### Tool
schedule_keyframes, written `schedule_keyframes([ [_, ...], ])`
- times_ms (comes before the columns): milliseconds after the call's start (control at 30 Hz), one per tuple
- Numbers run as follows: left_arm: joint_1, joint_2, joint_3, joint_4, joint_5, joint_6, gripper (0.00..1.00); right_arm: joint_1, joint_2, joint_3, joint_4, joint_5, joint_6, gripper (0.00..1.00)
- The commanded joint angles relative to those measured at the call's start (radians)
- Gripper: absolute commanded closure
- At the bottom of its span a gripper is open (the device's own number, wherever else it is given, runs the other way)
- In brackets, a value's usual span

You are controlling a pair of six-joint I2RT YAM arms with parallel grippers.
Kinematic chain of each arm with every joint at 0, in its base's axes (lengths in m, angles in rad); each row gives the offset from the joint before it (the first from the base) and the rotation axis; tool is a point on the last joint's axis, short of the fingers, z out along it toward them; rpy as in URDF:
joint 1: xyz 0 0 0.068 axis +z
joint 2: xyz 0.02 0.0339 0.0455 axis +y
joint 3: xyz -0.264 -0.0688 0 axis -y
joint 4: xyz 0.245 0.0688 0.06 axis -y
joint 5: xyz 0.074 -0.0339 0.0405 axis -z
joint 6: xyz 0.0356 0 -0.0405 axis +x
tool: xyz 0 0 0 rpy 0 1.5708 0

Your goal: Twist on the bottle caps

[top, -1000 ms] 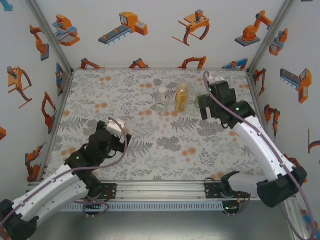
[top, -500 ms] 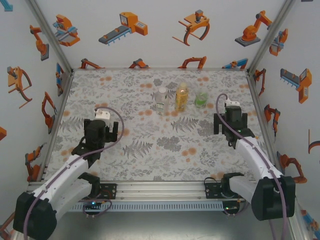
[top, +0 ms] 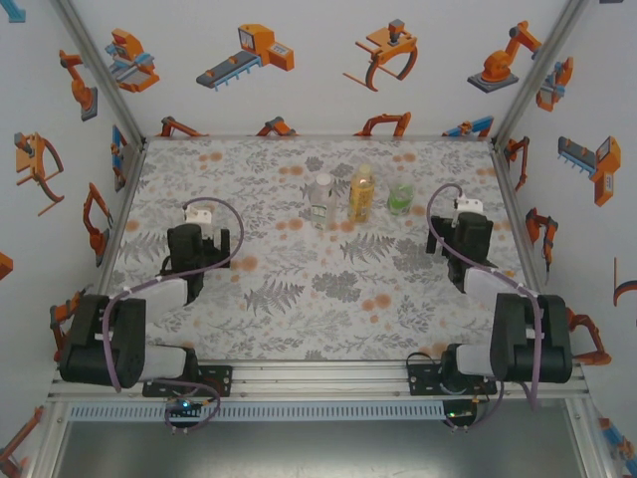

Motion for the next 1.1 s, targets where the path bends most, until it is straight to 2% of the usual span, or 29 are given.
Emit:
schedule_keyframes([
  [0, 0.032, 0.029, 0.032, 0.147, 0.085, 0.036, 0.03, -0.035, 0.036, -0.028, 0.200, -0.080, 0.059, 0.01],
  [133, 0.105, 0.089, -0.010, 0.301, 0.220, 0.002, 0.03, -0.073, 0.111, -0.041, 0.302, -0.152, 0.100, 0.01],
  [300, 0.136, 0.176, -0.018, 0.396, 0.265, -0.014, 0.03, -0.073, 0.161, -0.039, 0.355, -0.267, 0.060, 0.01],
  [333, 0.137, 0.185, -0.027, 0.419, 0.246, -0.025, 0.03, -0.073, 0.159, -0.043, 0.356, -0.268, 0.059, 0.01],
  [433, 0.137, 0.185, -0.012, 0.385, 0.225, -0.032, 0.03, -0.071, 0.164, -0.049, 0.370, -0.259, 0.057, 0.00],
  [533, 0.140, 0.190, 0.002, 0.369, 0.196, -0.045, 0.03, -0.032, 0.199, -0.095, 0.483, -0.183, 0.040, 0.01],
  [667, 0.139, 0.192, 0.007, 0.359, 0.171, -0.053, 0.03, -0.032, 0.189, -0.108, 0.489, -0.076, 0.079, 0.01],
  [1067, 0.142, 0.191, 0.012, 0.347, 0.169, -0.059, 0.03, -0.032, 0.192, -0.109, 0.497, -0.088, 0.075, 0.01],
])
